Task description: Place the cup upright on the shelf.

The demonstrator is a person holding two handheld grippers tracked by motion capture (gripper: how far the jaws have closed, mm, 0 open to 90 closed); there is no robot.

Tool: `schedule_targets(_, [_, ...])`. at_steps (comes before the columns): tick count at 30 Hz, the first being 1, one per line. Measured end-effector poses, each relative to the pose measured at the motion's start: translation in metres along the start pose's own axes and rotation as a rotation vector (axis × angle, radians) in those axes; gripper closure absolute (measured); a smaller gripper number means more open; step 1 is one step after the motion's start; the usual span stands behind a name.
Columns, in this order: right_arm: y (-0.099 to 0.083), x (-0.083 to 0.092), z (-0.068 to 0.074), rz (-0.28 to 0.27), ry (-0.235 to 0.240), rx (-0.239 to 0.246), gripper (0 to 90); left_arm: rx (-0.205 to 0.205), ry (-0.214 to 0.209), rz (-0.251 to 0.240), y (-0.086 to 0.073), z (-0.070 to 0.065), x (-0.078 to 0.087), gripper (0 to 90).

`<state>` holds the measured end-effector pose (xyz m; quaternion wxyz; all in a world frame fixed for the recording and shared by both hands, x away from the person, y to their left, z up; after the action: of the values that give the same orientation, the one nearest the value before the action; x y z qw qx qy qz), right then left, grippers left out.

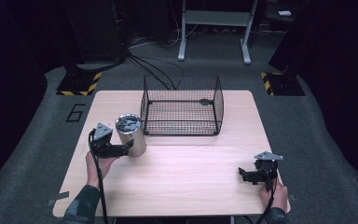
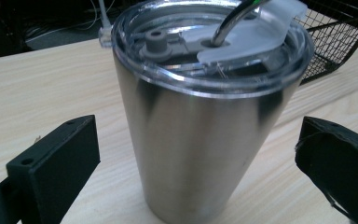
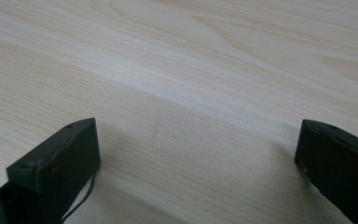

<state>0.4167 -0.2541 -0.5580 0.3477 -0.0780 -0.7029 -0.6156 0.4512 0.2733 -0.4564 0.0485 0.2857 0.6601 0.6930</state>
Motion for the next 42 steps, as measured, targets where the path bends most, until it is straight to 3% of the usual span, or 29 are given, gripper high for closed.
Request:
schedule_targets(29, [0.0,0.0,0.0,0.002,0.0,-0.006,0.0,0.004,0.022,-0.051,0.009,-0.004,-0.031,0.0])
schedule_targets(39, [0.0,0.0,0.0,0.001,0.0,-0.004,0.0,0.024,0.054,-0.082,0.009,-0.008,-0.038,0.0])
schedule_targets(42, [0.0,0.0,0.0,0.0,0.0,-0.002,0.0,0.013,0.06,-0.082,0.009,-0.008,-0.04,0.0])
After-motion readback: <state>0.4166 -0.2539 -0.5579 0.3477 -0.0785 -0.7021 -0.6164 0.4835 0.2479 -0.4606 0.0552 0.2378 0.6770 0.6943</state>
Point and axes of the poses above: each handheld gripper's, and its own axes: x roughly backward along the jaws, y roughly out of its top, z roughly to its left, the point moved 4 cm from there along -x, roughly forward along the jaws, and after that the axes turned 8 degrees about -z, right-handed, at the moved point
